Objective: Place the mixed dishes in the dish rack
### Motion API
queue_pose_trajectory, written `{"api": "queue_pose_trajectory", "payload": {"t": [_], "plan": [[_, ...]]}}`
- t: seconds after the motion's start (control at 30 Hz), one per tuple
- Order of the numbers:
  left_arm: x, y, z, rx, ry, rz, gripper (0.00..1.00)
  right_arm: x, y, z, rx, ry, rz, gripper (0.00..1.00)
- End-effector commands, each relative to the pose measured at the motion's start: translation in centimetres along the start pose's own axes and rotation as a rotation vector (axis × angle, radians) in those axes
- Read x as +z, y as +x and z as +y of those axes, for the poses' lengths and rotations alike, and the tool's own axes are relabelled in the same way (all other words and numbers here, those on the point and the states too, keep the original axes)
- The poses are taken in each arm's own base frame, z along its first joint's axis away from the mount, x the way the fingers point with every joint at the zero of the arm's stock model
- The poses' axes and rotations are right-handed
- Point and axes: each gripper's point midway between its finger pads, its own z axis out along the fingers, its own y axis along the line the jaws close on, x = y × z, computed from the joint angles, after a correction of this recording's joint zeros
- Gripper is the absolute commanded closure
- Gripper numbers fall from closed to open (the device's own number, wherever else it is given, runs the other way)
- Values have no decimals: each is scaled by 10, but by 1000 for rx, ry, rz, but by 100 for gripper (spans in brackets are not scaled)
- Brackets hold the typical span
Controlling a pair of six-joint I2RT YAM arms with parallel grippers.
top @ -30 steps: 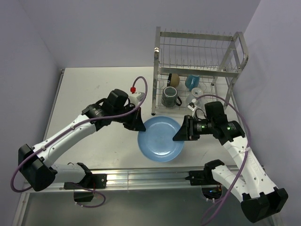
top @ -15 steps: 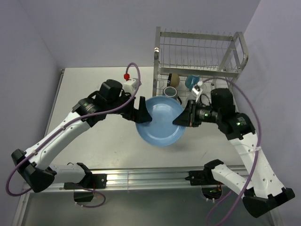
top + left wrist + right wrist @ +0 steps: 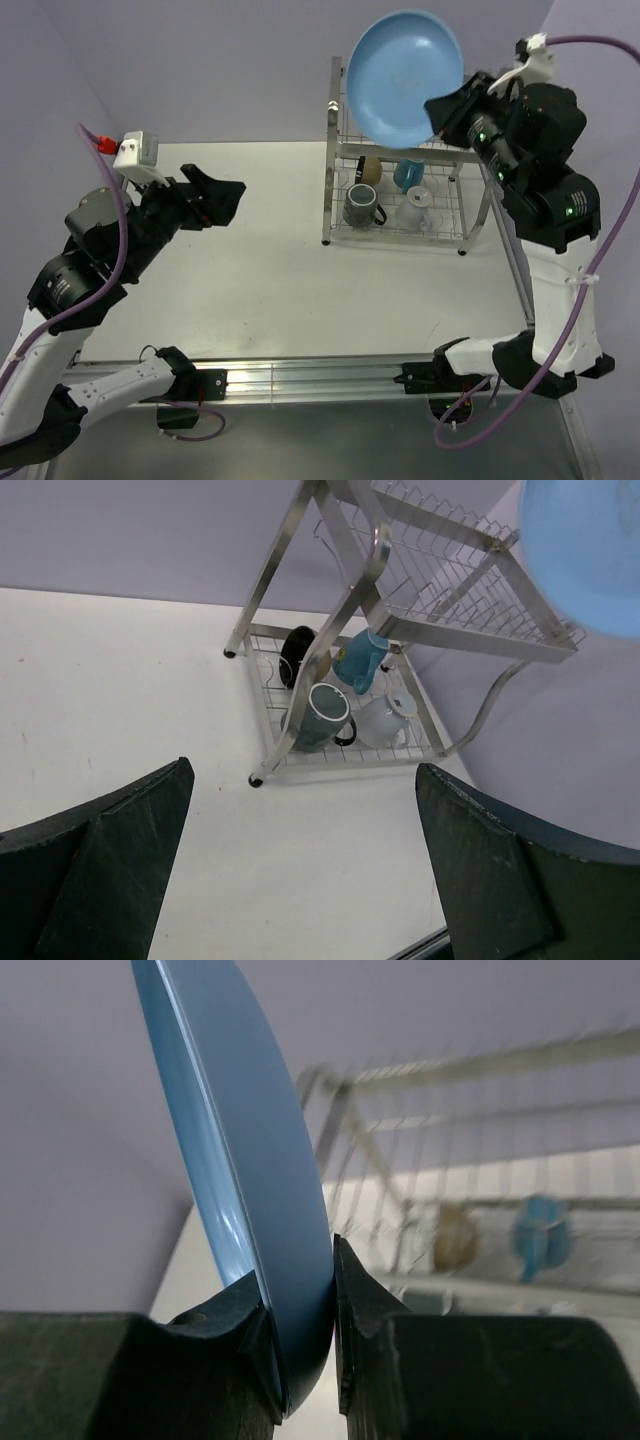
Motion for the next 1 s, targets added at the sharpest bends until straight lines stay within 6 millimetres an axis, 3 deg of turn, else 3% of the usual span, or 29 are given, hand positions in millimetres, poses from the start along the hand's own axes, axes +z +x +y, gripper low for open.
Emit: {"api": "queue_pose_trajectory", "payload": {"t": [0.0, 0.1, 0.17, 0.27, 0.47, 0.7, 0.97], "plan": [[21, 29, 13, 52, -73, 95, 1, 2, -83, -48, -63, 329, -332, 100], [27, 41, 9, 86, -57, 164, 1, 9, -104, -69, -131, 479, -423, 100], [33, 55, 15, 108, -81, 218, 1, 3, -118, -89, -168, 628, -494, 100], [36, 67, 20, 127, -97, 258, 1, 3, -124, -110, -262, 804, -513, 100], [39, 75, 24, 126, -97, 258, 1, 24, -109, -140, -386, 918, -435, 100], [42, 93, 32, 127, -103, 277, 1, 48, -72, -171, -498, 941, -297, 100], [44, 102, 43, 148, -123, 269, 1, 51, -49, -189, -489, 895, -220, 100]]}}
